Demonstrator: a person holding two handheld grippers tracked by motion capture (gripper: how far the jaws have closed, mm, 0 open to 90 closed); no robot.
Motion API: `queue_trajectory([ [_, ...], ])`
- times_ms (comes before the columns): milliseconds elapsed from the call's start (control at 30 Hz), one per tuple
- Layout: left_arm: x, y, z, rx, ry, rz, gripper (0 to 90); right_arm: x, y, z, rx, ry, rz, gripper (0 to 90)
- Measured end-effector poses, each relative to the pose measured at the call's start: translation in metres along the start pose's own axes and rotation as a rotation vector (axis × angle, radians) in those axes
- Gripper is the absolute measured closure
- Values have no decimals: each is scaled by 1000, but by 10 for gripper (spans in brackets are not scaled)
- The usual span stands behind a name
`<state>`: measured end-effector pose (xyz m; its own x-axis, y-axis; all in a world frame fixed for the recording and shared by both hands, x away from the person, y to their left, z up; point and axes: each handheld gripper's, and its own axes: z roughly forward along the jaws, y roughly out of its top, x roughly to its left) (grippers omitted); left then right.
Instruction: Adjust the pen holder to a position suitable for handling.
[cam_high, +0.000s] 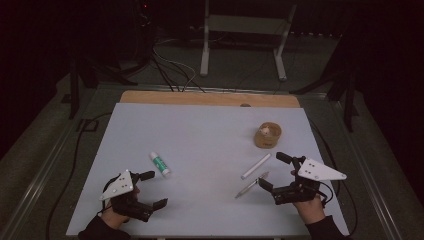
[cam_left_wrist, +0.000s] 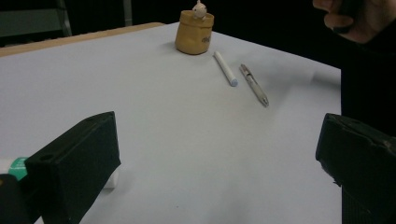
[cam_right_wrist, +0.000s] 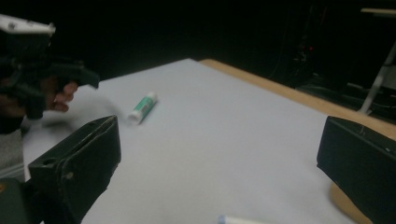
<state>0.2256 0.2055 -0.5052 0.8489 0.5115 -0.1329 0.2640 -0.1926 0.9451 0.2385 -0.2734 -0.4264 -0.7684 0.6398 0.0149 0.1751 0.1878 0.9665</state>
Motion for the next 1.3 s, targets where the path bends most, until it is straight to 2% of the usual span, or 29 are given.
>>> queue_trajectory([
  [67, 0, 0, 0, -3, 0, 0, 3, -6, 9, -1, -12, -12, -7, 0],
  [300, 0, 0, -1, -4, -1, 0, 3, -18, 20, 0, -35, -36, -19, 0],
  [400, 0, 0, -1, -6, -1, -4, 3, -24, 24, 1, -42, -56, -13, 0],
  [533, 0, 0, -1, -5, -2, -1, 3, -38, 29, 1, -48, -82, 24, 0],
  [700, 0, 0, -1, -4, -4, -3, 4, -51, 33, 2, -54, -121, 24, 0],
  [867, 0, 1, -1, -6, -4, -4, 3, -63, 33, 6, -43, -134, 30, 0],
  [900, 0, 0, 0, -5, -4, -3, 4, -69, 32, 9, -39, -118, 48, 0],
  [933, 0, 0, -1, -4, -4, -3, 4, -69, 32, 9, -39, -118, 48, 0],
  [967, 0, 1, -1, -5, -4, -4, 4, -75, 30, 12, -29, -119, 58, 0],
  [1033, 0, 1, -1, -8, -6, -3, 3, -81, 28, 15, -15, -141, 61, 0],
  [1133, 0, 1, -1, -5, -5, -3, 3, -91, 24, 18, -7, -180, 97, 0],
  [1233, 0, 1, -1, -8, -5, -3, 3, -95, 22, 19, -7, -196, 99, 0],
  [1267, 0, 1, -1, -7, -5, -4, 3, -106, 18, 21, 1, -230, 111, 0],
  [1300, 1, 1, -1, -7, -4, -6, 3, -109, 17, 21, 8, -243, 109, 0],
])
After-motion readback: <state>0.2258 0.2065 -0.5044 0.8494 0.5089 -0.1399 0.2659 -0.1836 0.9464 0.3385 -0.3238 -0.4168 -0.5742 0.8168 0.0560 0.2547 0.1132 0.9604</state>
